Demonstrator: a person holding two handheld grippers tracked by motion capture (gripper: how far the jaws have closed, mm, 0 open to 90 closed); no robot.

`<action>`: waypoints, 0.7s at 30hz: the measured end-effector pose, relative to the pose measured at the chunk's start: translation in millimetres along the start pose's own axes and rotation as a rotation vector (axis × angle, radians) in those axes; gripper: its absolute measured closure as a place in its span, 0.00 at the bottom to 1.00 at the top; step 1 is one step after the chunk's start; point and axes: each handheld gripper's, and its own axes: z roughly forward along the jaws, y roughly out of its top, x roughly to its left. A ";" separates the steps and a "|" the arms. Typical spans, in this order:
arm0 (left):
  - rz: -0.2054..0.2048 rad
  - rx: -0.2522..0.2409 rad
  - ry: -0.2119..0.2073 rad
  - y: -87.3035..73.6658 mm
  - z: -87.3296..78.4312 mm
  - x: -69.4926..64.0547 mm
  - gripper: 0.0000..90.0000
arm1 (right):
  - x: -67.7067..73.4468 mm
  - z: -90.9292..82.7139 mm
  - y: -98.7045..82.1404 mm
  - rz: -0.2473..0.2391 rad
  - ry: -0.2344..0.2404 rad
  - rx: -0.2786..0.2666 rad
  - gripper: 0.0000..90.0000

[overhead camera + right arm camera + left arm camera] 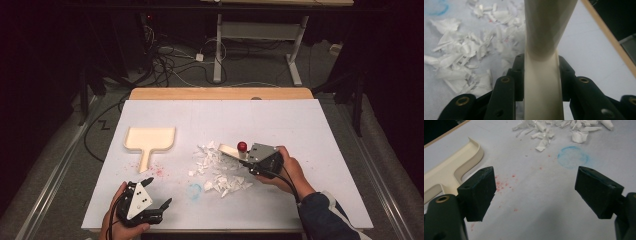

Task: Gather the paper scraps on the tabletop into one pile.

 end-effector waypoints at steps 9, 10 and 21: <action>-0.003 -0.007 -0.002 -0.2 -0.7 0.1 0.18 | -19.9 -39.6 0.3 0.133 -0.091 -0.030 0.76; -0.001 -0.007 -0.002 -0.1 -0.7 -0.1 0.18 | -20.4 -43.5 -0.9 0.148 -0.096 -0.021 0.76; 0.005 -0.012 0.004 1.7 -2.6 -1.5 0.18 | -25.8 -79.2 -27.7 0.333 -0.227 0.101 0.76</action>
